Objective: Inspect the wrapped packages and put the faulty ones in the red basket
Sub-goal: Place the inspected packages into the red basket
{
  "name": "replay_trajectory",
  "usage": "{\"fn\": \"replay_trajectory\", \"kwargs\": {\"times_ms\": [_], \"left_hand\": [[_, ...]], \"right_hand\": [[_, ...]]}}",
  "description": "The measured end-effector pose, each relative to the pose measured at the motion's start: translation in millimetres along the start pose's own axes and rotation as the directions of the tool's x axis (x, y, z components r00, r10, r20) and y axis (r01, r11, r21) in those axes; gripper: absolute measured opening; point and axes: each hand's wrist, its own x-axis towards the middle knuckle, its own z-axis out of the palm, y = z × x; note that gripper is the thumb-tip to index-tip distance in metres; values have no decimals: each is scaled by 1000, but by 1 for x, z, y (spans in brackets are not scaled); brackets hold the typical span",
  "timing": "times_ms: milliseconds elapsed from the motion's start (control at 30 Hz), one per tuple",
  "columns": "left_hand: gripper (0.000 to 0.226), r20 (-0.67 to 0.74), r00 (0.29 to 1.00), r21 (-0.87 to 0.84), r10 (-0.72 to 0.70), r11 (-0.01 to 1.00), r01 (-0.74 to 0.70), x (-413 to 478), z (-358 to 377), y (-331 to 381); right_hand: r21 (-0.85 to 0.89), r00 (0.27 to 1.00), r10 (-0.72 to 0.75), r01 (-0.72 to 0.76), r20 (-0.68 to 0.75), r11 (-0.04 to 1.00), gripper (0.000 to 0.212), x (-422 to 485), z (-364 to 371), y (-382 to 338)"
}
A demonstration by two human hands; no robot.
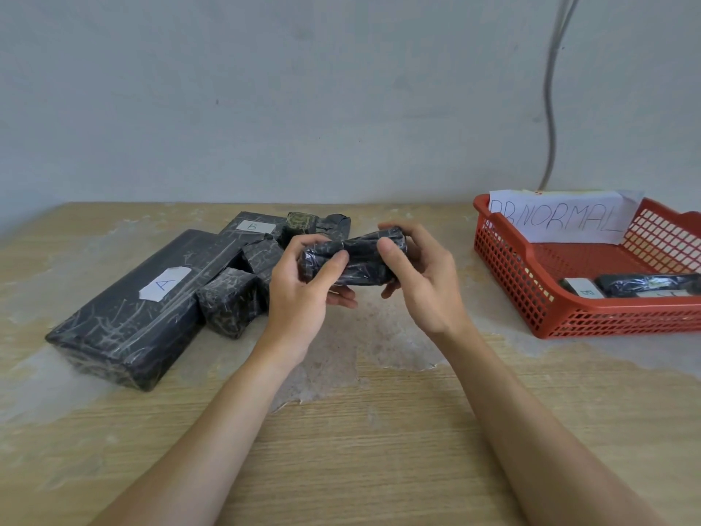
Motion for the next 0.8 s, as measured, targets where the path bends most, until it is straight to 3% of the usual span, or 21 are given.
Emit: {"fn": "replay_trajectory", "kwargs": {"times_ms": [200,400,500,600,667,800], "left_hand": [[38,74,997,-1,-1,1000,1,-1,-1,0],[25,-3,1000,7,-21,1000,21,-1,-1,2],[35,80,997,17,4,1000,-5,-2,-2,5],[44,164,986,48,27,998,-36,-3,-3,6],[44,107,993,52,55,997,-61,-3,-2,4],[43,-6,998,27,67,997,-67,-1,-1,2]], "right_hand": [[19,996,10,-9,-87,1000,8,3,-1,-2],[84,998,27,-32,61,996,50,1,-1,-5],[234,995,94,-98,28,967,47,3,-1,-10],[279,988,156,-145,-17,949,32,5,-6,-12],[279,987,159,-148,-16,949,29,6,-8,-12],[319,994,104,-104,18,942,48,5,-9,-14]]}}
